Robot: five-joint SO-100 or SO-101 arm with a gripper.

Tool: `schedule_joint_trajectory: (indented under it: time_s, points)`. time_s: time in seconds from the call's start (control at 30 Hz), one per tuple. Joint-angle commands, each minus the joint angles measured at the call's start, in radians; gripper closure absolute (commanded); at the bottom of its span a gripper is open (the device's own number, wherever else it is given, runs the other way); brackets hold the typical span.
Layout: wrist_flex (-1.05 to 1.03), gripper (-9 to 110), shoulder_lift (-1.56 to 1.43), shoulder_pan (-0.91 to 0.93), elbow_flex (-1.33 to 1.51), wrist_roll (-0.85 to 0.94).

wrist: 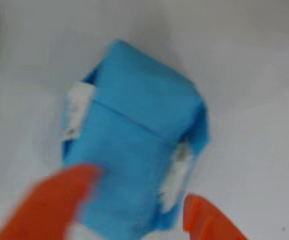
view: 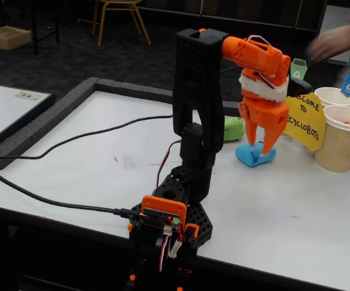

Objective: Sort rubbish by color.

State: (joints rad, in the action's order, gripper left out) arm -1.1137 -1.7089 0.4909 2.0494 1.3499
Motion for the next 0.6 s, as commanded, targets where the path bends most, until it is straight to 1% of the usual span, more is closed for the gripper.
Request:
schedule_joint_trajectory:
  time_s: [0.0,0.2,0.43,0.5,0.57]
  points:
    - [0.015,73,-0.015,0.026,-0.106,-0.014]
    - [-0.005,71,-0.015,0.025,-0.11,-0.014]
    - [-0.005,73,0.035,0.009,-0.14,-0.014]
    - [0.006,74,0.072,0.005,-0.16,-0.014]
    - [0.032,82,0.101,0.005,-0.178,-0.014]
